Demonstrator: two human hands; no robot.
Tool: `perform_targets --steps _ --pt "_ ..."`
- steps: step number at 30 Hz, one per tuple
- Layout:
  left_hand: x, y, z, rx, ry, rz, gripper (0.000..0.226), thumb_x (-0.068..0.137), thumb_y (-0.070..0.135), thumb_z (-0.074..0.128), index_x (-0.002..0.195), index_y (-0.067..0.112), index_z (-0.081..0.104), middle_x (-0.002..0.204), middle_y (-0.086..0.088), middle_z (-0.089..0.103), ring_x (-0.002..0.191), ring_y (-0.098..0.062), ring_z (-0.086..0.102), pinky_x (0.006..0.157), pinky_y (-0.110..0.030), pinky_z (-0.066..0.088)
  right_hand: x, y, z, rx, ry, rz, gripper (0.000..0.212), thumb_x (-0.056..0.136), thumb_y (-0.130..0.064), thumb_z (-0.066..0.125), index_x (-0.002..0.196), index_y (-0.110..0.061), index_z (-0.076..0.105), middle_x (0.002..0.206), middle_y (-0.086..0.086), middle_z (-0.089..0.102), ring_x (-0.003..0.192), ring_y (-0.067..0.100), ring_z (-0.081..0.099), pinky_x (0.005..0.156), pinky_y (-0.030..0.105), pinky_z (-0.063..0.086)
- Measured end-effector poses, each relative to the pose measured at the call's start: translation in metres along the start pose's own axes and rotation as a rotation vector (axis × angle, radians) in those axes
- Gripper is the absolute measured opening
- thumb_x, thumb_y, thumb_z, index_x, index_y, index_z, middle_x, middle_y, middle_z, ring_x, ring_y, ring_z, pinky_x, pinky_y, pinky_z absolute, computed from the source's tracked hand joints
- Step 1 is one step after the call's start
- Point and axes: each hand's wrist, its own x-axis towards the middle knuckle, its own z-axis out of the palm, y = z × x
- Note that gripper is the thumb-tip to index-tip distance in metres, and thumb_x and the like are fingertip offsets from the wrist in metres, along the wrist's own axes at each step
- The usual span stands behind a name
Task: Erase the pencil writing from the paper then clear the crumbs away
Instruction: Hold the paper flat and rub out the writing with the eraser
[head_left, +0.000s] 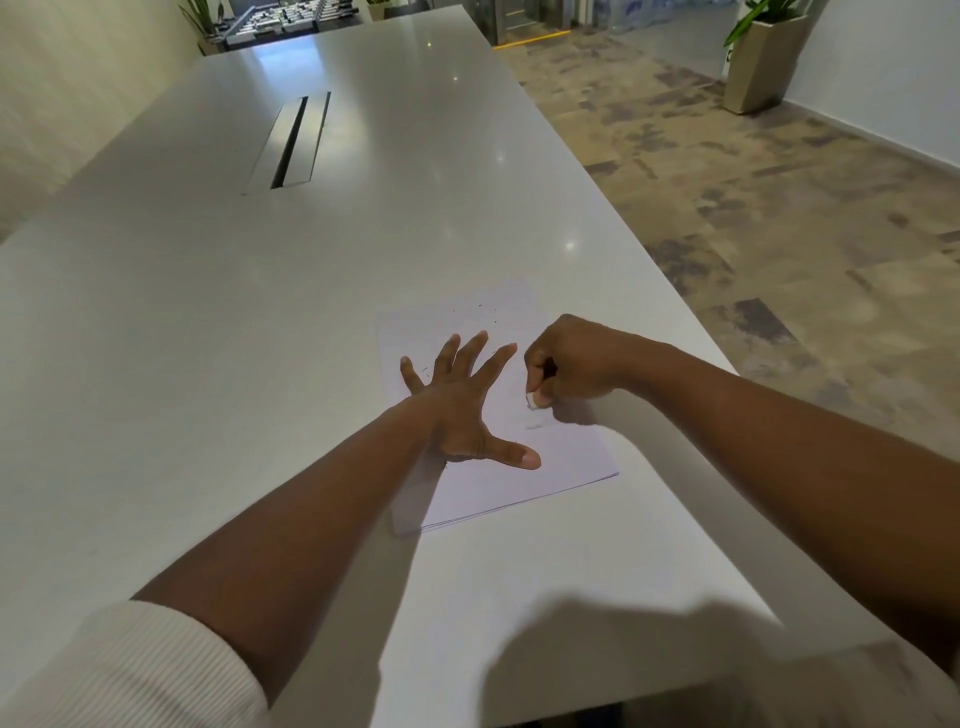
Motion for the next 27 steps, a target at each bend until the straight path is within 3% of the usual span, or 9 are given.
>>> perform_targets --steps 3,6,8,15,18,22,27 --pt "0.001 -0.001 0.001 -0.005 0.002 0.003 0.147 0.047 0.100 0.063 0.154 0.051 -0.025 0.165 0.011 -0.035 0.148 -0.019 -0.041 0.109 -0.076 -0.020 0.004 0.007 0.005 0.064 0.202 0.046 0.013 0.080 -0.008 0.075 0.071 -0.014 0.068 0.085 0.000 0.072 0.076 0.013 0.066 0.072 0.026 0.053" --pt "0.002 -0.001 0.001 -0.007 0.003 0.001 0.148 0.045 0.101 0.063 0.154 0.052 -0.025 0.165 0.011 -0.035 0.148 -0.019 -0.042 0.109 -0.076 -0.020 0.004 0.010 0.011 0.043 0.275 0.028 0.013 0.080 -0.005 0.072 0.070 -0.012 0.068 0.082 0.000 0.070 0.071 0.012 0.062 0.069 0.025 0.049" --pt "0.002 -0.001 0.001 -0.011 0.003 -0.005 0.149 0.042 0.102 0.061 0.154 0.052 -0.024 0.165 0.012 -0.034 0.148 -0.019 -0.041 0.110 -0.075 -0.021 0.000 0.011 0.011 0.073 0.242 0.007 0.015 0.079 -0.005 0.073 0.068 -0.014 0.067 0.075 -0.006 0.067 0.067 0.007 0.060 0.067 0.022 0.045" --pt "0.000 0.001 0.000 -0.009 0.009 -0.011 0.148 0.048 0.098 0.066 0.155 0.050 -0.023 0.166 0.011 -0.033 0.149 -0.018 -0.040 0.110 -0.075 -0.021 -0.012 0.010 0.001 0.057 -0.059 0.020 0.009 0.077 -0.017 0.080 0.073 -0.022 0.074 0.070 -0.019 0.069 0.067 -0.003 0.064 0.066 0.015 0.049" --pt "0.000 0.000 0.000 -0.008 0.013 -0.003 0.147 0.048 0.099 0.065 0.155 0.050 -0.024 0.165 0.011 -0.034 0.148 -0.019 -0.040 0.110 -0.074 -0.022 -0.010 0.008 -0.001 0.062 -0.017 0.032 0.013 0.078 -0.015 0.079 0.070 -0.023 0.073 0.072 -0.017 0.069 0.069 -0.001 0.064 0.066 0.016 0.049" --pt "0.000 0.000 0.001 -0.004 0.013 0.003 0.148 0.044 0.101 0.061 0.154 0.051 -0.024 0.165 0.012 -0.034 0.148 -0.019 -0.040 0.110 -0.074 -0.022 -0.004 0.010 0.007 0.134 0.187 0.026 0.010 0.078 -0.005 0.076 0.072 -0.012 0.071 0.082 -0.001 0.073 0.070 0.007 0.064 0.067 0.019 0.047" --pt "0.001 -0.001 0.001 -0.014 0.010 0.003 0.149 0.045 0.102 0.062 0.154 0.051 -0.024 0.165 0.011 -0.034 0.149 -0.019 -0.040 0.110 -0.075 -0.022 -0.011 0.007 0.018 0.127 0.135 -0.060 0.028 0.077 -0.004 0.074 0.060 -0.024 0.062 0.068 -0.015 0.063 0.063 -0.001 0.058 0.062 0.012 0.039"
